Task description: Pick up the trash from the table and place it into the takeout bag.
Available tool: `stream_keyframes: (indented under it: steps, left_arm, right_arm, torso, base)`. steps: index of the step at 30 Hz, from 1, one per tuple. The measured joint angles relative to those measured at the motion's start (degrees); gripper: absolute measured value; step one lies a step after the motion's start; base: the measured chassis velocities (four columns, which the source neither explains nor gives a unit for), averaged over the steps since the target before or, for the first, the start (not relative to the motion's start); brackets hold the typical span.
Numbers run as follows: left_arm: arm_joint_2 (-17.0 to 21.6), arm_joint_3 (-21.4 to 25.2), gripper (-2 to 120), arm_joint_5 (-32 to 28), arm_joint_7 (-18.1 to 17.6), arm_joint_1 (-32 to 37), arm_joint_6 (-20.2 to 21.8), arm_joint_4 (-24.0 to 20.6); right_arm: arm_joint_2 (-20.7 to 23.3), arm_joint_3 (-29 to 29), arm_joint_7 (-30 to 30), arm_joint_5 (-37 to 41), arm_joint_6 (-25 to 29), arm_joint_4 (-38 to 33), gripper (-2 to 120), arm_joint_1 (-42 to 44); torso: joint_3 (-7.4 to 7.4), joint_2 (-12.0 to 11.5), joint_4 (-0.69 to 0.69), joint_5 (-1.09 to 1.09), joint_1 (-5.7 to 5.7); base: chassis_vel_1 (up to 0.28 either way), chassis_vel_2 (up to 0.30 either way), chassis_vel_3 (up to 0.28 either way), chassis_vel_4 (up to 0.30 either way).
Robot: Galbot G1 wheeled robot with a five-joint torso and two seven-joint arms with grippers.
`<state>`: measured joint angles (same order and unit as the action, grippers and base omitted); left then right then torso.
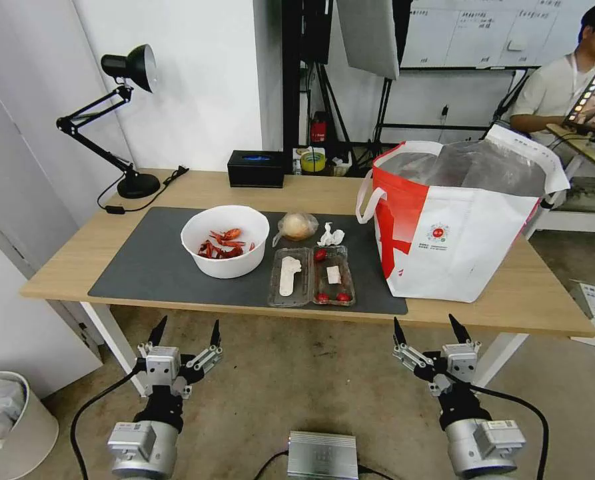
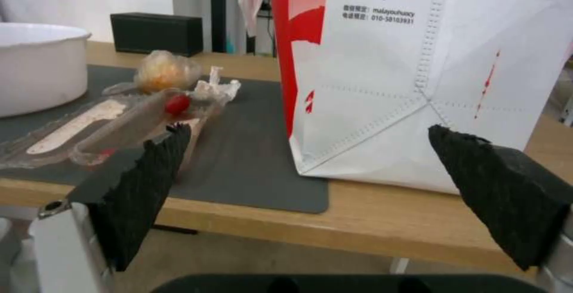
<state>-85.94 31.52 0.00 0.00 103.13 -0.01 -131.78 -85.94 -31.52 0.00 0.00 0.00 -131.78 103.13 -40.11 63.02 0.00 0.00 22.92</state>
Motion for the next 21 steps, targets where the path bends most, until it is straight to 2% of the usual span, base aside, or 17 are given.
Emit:
stream_keyframes:
  steps: [21]
  left_arm:
    - [0.0, 0.0, 100, 0.0, 0.0, 0.0, 0.0, 0.0]
  right_arm:
    - [0.0, 0.0, 0.0, 0.0, 0.0, 0.0, 100, 0.0]
  torso:
    - [0.0, 0.0, 0.0, 0.0, 0.0]
  base:
    - [0.0, 0.0, 0.0, 0.0]
